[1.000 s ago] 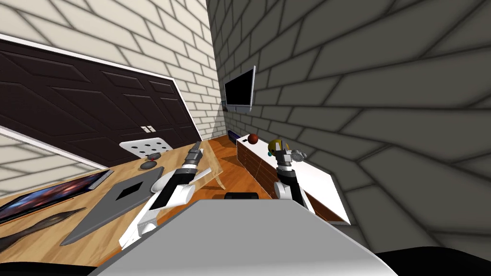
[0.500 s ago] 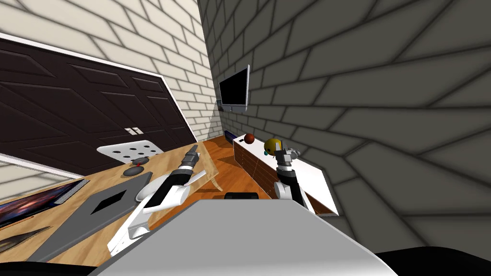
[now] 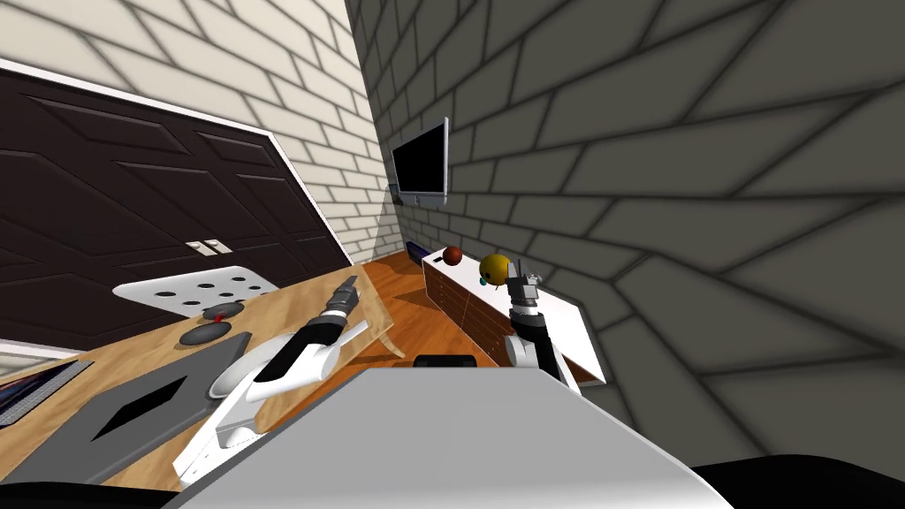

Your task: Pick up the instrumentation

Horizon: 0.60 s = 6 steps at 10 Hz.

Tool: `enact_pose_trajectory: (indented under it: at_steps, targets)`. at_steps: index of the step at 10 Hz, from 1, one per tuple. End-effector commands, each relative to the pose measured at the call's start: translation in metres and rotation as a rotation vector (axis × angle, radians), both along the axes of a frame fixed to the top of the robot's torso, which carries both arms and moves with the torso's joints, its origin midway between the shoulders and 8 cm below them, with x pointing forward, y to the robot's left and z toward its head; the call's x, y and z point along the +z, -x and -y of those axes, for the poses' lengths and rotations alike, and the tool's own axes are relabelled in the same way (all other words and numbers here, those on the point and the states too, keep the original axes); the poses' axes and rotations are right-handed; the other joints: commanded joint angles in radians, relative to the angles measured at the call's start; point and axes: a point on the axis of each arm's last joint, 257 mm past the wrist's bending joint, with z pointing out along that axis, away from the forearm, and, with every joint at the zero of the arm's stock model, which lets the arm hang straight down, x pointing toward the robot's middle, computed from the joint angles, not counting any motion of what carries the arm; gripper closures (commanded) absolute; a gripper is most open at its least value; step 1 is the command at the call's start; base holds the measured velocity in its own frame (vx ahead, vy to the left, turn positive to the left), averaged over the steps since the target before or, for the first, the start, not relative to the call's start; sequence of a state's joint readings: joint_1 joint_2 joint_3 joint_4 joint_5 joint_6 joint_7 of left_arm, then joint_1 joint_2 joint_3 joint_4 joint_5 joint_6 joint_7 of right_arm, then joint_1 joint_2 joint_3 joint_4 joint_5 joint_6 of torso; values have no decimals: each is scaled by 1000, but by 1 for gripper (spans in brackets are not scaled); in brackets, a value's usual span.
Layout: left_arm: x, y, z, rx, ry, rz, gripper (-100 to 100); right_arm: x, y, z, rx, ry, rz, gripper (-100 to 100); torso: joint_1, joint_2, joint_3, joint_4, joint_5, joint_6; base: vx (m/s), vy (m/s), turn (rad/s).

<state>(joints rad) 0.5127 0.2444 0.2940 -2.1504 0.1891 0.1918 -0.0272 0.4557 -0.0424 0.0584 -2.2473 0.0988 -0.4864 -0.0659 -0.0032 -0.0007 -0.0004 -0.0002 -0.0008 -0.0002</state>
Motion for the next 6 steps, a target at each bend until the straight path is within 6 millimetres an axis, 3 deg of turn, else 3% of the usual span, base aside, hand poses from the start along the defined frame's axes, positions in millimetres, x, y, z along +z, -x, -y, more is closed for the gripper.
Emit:
enact_pose_trajectory:
  at_steps: [1, 2, 3, 4, 5, 6]
  targets:
    - [-16, 2, -15, 24, 25, -50, -100, 0, 0, 0, 0, 0, 0, 0, 0, 0, 0, 0, 0, 0, 19, -35, -64]
    - [-30, 9, -34, 62, 56, -90, -100, 0, 0, 0, 0, 0, 0, 0, 1, 0, 0, 0, 0, 0, 29, -42, -144]
    - [-37, 10, -35, 67, 64, -113, -100, 0, 0, 0, 0, 0, 0, 0, 1, 0, 0, 0, 0, 0, 26, -35, -70]
    - [-52, 19, -53, 107, 100, -155, -100, 0, 0, 0, 0, 0, 0, 0, 1, 0, 0, 0, 0, 0, 34, -42, -124]
    - [-57, 20, -54, 110, 105, -172, -100, 0, 0, 0, 0, 0, 0, 0, 1, 0, 0, 0, 0, 0, 28, -29, -61]
    - [-71, 31, -72, 149, 141, -205, -100, 0, 0, 0, 0, 0, 0, 0, 1, 0, 0, 0, 0, 0, 36, -34, -138]
